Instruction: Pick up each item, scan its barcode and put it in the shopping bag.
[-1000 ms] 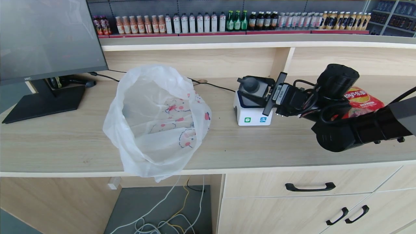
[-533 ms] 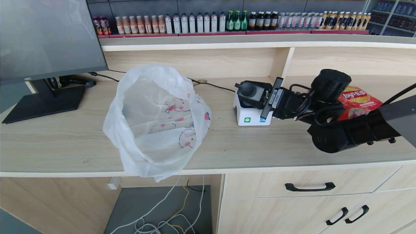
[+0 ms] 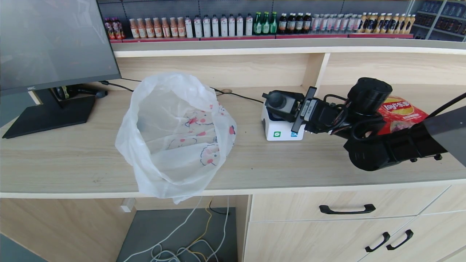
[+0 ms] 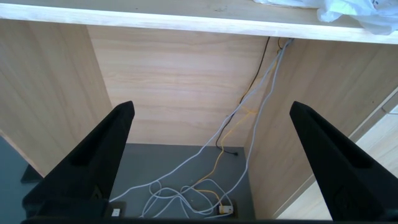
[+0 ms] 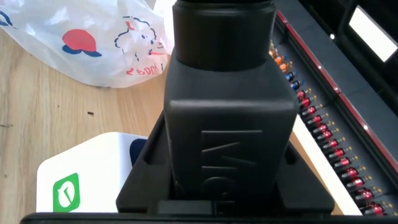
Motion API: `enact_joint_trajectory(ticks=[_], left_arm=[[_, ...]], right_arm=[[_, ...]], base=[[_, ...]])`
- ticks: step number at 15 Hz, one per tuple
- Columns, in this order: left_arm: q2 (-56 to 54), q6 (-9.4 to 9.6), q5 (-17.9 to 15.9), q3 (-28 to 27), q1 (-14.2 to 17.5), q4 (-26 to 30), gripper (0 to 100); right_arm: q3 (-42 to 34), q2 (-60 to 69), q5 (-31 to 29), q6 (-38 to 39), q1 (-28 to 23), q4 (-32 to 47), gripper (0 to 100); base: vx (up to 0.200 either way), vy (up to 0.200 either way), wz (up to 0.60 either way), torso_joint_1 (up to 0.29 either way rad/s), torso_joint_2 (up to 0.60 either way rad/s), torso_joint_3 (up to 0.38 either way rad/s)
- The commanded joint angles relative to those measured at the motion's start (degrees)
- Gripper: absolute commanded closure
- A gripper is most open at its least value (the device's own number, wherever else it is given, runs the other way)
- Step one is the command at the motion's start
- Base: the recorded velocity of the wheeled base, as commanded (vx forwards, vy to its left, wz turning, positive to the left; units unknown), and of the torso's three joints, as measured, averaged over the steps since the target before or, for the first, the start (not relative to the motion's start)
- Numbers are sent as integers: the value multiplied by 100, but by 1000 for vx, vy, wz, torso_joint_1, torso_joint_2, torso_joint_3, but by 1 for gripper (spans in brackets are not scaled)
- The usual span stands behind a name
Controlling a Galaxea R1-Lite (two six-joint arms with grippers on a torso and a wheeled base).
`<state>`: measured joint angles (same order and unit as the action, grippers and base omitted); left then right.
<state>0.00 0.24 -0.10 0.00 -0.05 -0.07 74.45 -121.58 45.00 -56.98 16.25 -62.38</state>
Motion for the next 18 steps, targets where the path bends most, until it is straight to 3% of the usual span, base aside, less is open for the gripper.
enact_joint_trajectory(ticks=[1,11,18], left_arm=[[0,2,1,0,5,-1,0],[0,2,1,0,5,-1,0],[0,2,1,0,5,-1,0]], right_arm=[[-27,2,0,3,19,6,100],[0,433,-35,205,36,253,100],[-80,1505,-131,1426,19,349,100]], base=[[0,0,0,0,0,0],[0,0,0,0,0,0],[0,0,0,0,0,0]])
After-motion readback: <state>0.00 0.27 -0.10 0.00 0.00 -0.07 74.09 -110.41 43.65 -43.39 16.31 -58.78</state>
